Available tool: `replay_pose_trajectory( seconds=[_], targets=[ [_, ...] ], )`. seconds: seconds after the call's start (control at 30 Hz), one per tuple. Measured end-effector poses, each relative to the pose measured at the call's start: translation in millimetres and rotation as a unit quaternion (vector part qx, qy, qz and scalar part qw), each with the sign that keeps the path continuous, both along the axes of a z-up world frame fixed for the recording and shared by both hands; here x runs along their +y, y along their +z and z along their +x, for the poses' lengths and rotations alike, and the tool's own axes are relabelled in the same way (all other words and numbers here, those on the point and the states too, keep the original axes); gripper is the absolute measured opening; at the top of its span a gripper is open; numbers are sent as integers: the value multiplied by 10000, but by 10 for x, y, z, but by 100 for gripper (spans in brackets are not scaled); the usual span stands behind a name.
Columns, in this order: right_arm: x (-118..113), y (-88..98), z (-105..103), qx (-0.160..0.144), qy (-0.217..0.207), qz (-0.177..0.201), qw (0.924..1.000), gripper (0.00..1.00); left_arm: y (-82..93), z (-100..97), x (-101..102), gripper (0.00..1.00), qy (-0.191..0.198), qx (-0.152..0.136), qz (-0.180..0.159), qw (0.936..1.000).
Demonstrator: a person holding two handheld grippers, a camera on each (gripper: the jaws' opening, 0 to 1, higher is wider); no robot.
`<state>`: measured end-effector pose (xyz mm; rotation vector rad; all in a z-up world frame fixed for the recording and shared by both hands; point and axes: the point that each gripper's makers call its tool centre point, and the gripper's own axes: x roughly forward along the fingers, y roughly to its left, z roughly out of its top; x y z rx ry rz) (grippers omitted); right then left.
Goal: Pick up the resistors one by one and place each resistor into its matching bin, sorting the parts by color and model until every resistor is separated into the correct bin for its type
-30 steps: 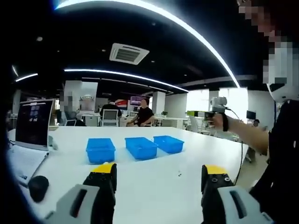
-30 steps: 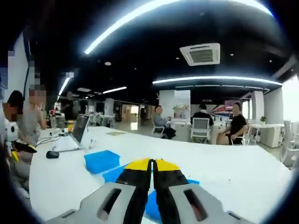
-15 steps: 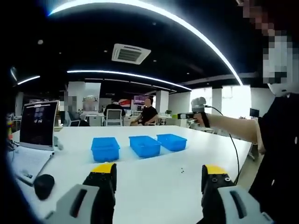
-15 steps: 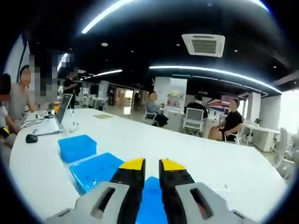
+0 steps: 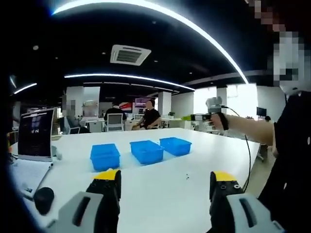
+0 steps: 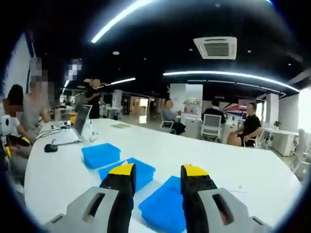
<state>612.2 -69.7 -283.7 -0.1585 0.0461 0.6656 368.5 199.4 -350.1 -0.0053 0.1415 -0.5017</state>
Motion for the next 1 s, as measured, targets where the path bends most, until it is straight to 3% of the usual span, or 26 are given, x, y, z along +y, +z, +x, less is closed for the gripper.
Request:
replay_pose_trajectory(
  seconds=[0.07,0.3,0.53,0.67,0.8,1.0],
  targets=[
    [-74,35,-82,-126,62,-18,9999,39,-1,19,-29,75,-48,1,-10,10000],
    [-428,74,-921,-271,143,56,9995,39,-11,89,-136,75,-234,0,-61,9997],
    [-673,-205,-1593,45,-237,205,9995,42,11,124,-144,75,-262,-32,-68,9996],
    [-720,-380,-1896,146,-409,54,9990,42,18,125,-123,75,-265,-19,-58,9996],
    [-647,-433,-1999,188,-324,14,9993,42,25,129,-77,75,-271,11,-110,9996],
    [-432,-473,-1966,339,92,-207,9992,40,10,113,-60,75,-297,26,-98,9995]
  ],
)
